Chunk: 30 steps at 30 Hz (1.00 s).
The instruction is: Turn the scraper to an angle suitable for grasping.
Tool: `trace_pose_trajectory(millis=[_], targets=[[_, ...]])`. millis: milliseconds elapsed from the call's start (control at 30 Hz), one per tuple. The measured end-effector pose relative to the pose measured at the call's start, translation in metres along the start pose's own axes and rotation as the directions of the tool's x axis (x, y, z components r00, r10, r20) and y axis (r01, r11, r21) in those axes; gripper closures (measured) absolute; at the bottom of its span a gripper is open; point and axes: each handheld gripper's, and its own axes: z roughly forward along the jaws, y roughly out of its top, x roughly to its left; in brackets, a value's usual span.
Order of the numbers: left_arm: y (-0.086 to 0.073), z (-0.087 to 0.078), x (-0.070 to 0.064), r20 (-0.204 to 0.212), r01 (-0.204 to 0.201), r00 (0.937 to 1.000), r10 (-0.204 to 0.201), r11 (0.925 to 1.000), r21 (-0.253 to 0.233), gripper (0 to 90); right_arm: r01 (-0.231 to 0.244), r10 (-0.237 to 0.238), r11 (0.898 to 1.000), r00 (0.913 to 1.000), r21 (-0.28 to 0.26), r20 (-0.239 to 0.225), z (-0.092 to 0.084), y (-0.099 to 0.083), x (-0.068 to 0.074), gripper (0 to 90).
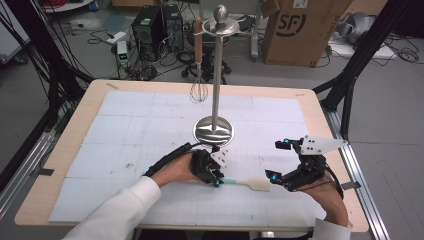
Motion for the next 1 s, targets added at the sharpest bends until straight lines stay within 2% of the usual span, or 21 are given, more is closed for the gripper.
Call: trace_pose_trajectory(millis=[67,200,333,400,467,567,700,767,833,967,1000], targets=[[0.001,-0.005,0.000,-0.011,0.004,0.9999,-0.005,0.9994,-0.035,66.1,-0.001,0.001,1.000,1.0000,0.002,0.000,0.000,0.000,0.000,0.3],[0.001,-0.022,0.000,-0.013,0.024,0.9996,-0.024,0.9982,-0.055,51.5,-0.003,0.003,1.000,1.0000,0.003,0.002,0.000,0.000,0.000,0.2],[-0.006,-0.044,0.003,-0.008,0.072,0.9973,-0.073,0.9927,-0.097,36.3,0.001,-0.001,1.000,1.0000,0.001,0.002,0.000,0.000,0.000,0.2],[-0.009,-0.056,0.001,-0.037,0.092,0.9946,-0.097,0.9902,-0.104,28.4,-0.002,0.002,1.000,1.0000,0.002,0.003,0.000,0.000,0.000,0.2],[-0.012,-0.068,-0.001,-0.023,0.120,0.9922,-0.123,0.9876,-0.101,20.4,-0.004,0.004,1.000,1.0000,0.002,0.005,0.000,0.000,0.000,0.3],[-0.020,-0.085,-0.006,-0.045,0.105,0.9927,-0.111,0.9874,-0.118,11.0,-0.007,0.007,1.000,1.0000,0.003,0.005,0.001,0.000,0.000,0.3],[-0.034,-0.106,-0.010,-0.089,0.088,0.9907,-0.102,0.9850,-0.148,4.8,-0.006,0.006,1.000,1.0000,0.004,0.005,0.002,0.000,0.001,0.3],[-0.041,-0.117,-0.012,-0.119,0.081,0.9876,-0.102,0.9822,-0.169,1.6,-0.003,0.003,1.000,1.0000,0.001,0.004,0.003,0.001,0.001,0.2],[-0.048,-0.128,-0.015,-0.142,0.073,0.9845,-0.102,0.9771,-0.200,1.6,-0.005,0.005,1.000,1.0000,0.003,0.005,0.004,0.002,0.001,0.2],[-0.061,-0.150,-0.020,-0.186,0.079,0.9739,-0.131,0.9619,-0.262,1.7,-0.002,0.002,1.000,1.0000,0.002,0.002,0.006,0.003,0.000,0.2],[-0.065,-0.155,-0.021,-0.192,0.086,0.9706,-0.145,0.9554,-0.283,1.6,-0.001,0.001,1.000,1.0000,0.003,-0.001,0.007,0.003,0.000,0.3]])
